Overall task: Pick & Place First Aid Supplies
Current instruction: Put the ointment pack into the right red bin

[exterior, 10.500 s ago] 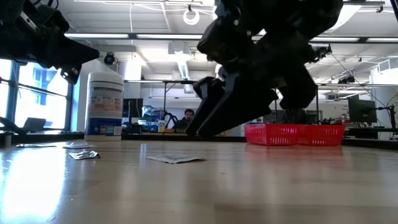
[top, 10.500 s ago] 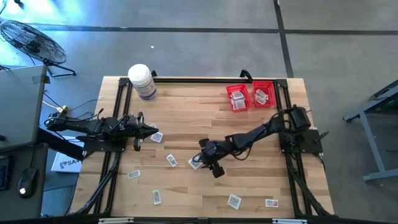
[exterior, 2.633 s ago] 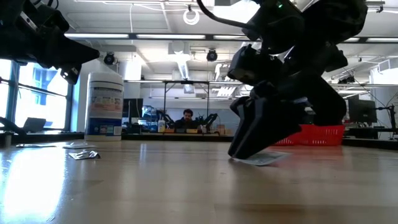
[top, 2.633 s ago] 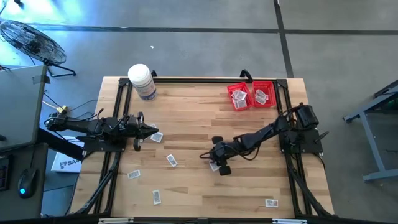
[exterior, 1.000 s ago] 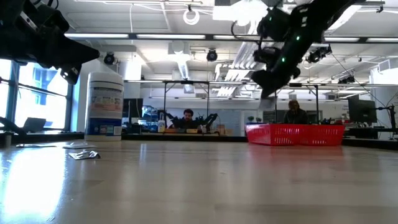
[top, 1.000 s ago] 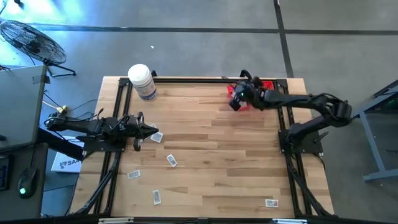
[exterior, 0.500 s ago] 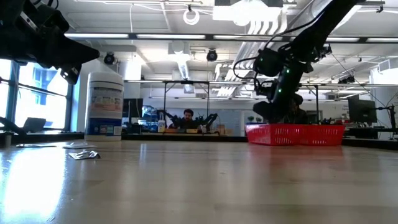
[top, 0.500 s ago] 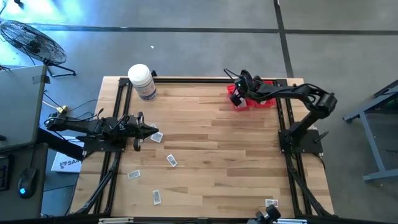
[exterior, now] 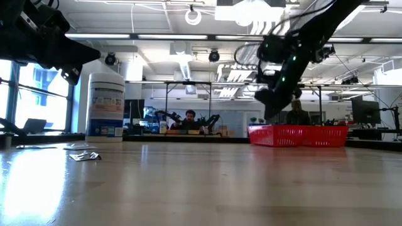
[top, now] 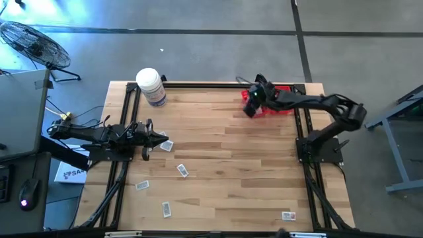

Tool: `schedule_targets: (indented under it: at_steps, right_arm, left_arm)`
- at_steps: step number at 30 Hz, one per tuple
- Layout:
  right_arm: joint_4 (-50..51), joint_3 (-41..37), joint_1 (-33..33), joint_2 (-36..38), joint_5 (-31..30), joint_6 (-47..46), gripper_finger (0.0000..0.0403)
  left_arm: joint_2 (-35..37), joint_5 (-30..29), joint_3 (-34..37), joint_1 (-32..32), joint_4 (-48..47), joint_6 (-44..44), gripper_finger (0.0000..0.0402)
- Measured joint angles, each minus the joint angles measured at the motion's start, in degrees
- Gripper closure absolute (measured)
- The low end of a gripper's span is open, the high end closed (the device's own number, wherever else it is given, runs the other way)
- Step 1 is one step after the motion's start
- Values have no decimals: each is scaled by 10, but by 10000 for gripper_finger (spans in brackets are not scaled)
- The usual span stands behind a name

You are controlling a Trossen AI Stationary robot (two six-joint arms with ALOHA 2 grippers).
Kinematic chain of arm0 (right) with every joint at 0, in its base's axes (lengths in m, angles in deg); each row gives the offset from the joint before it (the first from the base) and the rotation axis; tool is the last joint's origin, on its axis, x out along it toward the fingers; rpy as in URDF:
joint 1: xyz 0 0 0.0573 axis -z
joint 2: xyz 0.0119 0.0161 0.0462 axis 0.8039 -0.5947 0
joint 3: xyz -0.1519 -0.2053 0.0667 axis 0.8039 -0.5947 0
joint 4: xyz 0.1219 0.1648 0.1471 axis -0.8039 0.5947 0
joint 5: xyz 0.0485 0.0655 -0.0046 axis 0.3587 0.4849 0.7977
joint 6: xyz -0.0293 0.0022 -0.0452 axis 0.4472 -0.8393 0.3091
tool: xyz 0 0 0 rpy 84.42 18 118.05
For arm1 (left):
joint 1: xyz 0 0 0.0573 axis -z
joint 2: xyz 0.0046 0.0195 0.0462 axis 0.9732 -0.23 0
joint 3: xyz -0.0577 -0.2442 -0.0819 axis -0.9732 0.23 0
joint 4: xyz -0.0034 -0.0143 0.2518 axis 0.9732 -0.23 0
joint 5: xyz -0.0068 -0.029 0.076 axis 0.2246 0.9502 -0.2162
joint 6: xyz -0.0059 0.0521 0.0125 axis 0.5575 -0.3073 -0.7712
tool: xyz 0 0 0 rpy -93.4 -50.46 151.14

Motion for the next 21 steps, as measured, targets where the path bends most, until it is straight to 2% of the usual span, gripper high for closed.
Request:
schedule_targets:
  at_steps: [3, 9, 13, 17, 21]
  right_arm:
    - [49, 0, -65, 46, 54, 0, 272]
    - [115, 0, -235, 112, 189, -7, 268]
    - [125, 0, -357, 117, 231, -50, 270]
    - [143, 0, -460, 112, 241, -146, 270]
    - [174, 0, -546, 112, 252, -301, 270]
  left_arm:
    - [0, 0, 0, 0, 0, 0, 401]
    - [0, 0, 0, 0, 0, 0, 401]
    - [0, 0, 0, 0, 0, 0, 401]
    - [0, 0, 0, 0, 0, 0, 401]
    - [0, 0, 0, 0, 0, 0, 401]
